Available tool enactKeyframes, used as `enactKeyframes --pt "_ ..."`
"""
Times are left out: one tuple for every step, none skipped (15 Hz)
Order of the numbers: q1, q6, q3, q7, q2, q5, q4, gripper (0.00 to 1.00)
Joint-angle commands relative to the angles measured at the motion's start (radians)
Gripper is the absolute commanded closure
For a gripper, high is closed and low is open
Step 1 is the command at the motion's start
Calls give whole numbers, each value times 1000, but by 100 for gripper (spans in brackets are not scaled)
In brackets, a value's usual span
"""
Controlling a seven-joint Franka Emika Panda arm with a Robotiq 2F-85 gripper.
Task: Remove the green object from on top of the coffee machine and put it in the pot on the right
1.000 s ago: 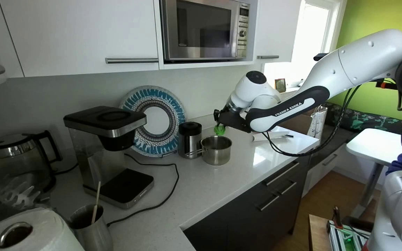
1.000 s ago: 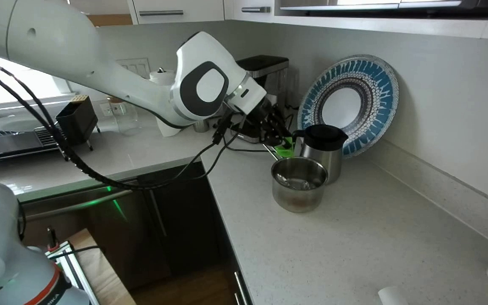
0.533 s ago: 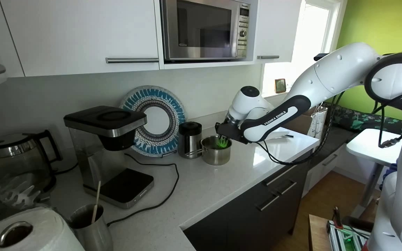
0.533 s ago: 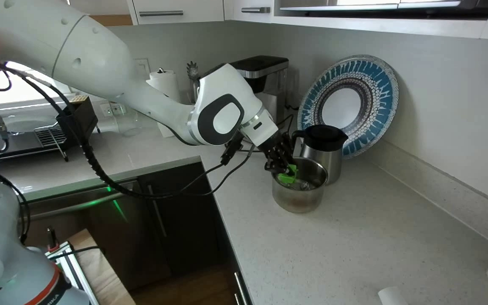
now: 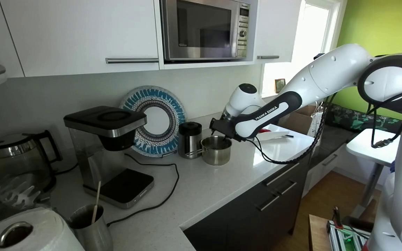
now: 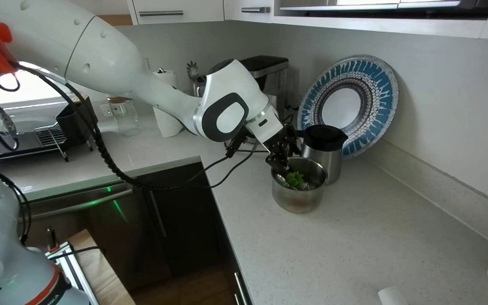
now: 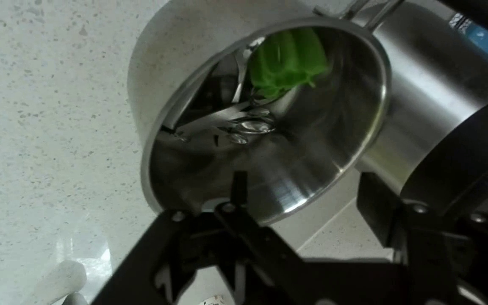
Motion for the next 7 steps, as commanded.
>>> enactKeyframes --pt "21 -102 53 -102 -118 70 -54 1" --pt "45 -143 75 -167 -179 99 -105 0" --pt "56 -179 94 -186 -215 92 -124 0" --pt "68 -216 120 -215 -264 100 -161 0" --pt "80 -242 147 -247 -307 112 -193 0" --pt "42 -196 137 -181 -190 78 -86 0" --pt "50 -221 162 -199 -232 88 -116 0"
